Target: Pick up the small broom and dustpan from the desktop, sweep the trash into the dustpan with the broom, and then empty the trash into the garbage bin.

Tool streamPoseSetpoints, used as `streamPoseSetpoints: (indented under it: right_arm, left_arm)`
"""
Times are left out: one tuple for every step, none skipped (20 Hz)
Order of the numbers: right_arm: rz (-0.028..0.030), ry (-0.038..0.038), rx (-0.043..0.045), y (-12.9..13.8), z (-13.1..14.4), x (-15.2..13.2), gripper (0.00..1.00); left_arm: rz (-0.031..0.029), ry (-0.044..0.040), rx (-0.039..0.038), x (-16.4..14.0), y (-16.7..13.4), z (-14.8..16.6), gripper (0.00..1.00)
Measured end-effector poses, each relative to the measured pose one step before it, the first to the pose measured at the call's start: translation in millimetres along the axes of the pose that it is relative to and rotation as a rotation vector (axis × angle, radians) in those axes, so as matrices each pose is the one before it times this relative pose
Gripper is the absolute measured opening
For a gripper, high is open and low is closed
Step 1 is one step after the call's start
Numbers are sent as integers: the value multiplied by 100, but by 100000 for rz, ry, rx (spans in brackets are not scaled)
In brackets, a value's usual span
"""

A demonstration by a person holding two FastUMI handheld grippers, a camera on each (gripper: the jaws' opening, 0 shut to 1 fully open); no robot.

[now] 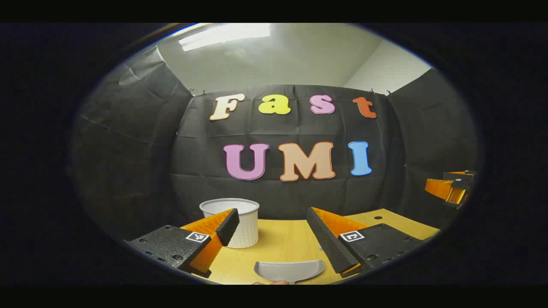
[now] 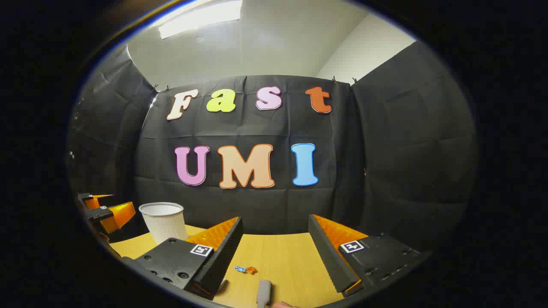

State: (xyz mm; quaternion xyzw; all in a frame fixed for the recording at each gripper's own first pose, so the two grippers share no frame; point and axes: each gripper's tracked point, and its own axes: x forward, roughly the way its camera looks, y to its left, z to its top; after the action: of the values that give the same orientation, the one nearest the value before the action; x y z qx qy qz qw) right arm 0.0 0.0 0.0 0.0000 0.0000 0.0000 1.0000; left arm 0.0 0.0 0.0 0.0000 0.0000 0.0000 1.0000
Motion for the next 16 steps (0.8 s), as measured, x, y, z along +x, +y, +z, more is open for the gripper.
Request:
streamPoseSetpoints:
  right_arm:
    - [933,583,883,288,-189,82,92]
    - [741,216,848,260,138,87,92]
    - [522,56,470,133,1,-11,92]
    - [486,119,-68,118,-17,92,92]
    - [248,141,-589,91,-59,109,92]
    - [72,-64,-655,-35,-13,55,92]
    - [113,81,-416,-21,-146,50,92]
    - [51,30,-321,84,-53,-53,92]
    - [110,201,-298,65,-73,47,92]
    - [218,356,-191,22,-164,-12,92]
    - [-247,206,-156,-45,31,37,92]
    - [-340,164,30,-206,-112,101,92]
    - [-43,16,228,-26,86,146,92]
    - [-208,-172,327,15,56,-41,92]
    - [-323,-15,123,-128,116,67,92]
    - [-289,-111,-54,-92,-95,25,92]
  left_arm:
    - [-215,109,-221,1,-94,38,94]
    - [-257,92,-212,-35,-190,-73,94]
    - [-310,65,28,112,-142,111,95]
    - [-142,95,325,2,-28,-176,95]
    - [-99,-179,292,49,7,81,95]
    - [-49,-178,107,36,-17,75,94]
    - [166,-118,118,62,-6,62,94]
    - [66,60,56,44,19,-165,94]
    - [123,189,-21,120,14,32,95]
    - [-98,133,-107,1,-47,-57,95]
    - [95,-11,-6,46,-71,9,94]
    - [18,-90,-56,-8,40,-64,94]
    - [30,-410,-49,57,-14,166,95]
    - [132,-396,148,72,17,73,94]
    - [52,-342,174,137,5,120,94]
    - [-73,3,340,78,-84,-109,94]
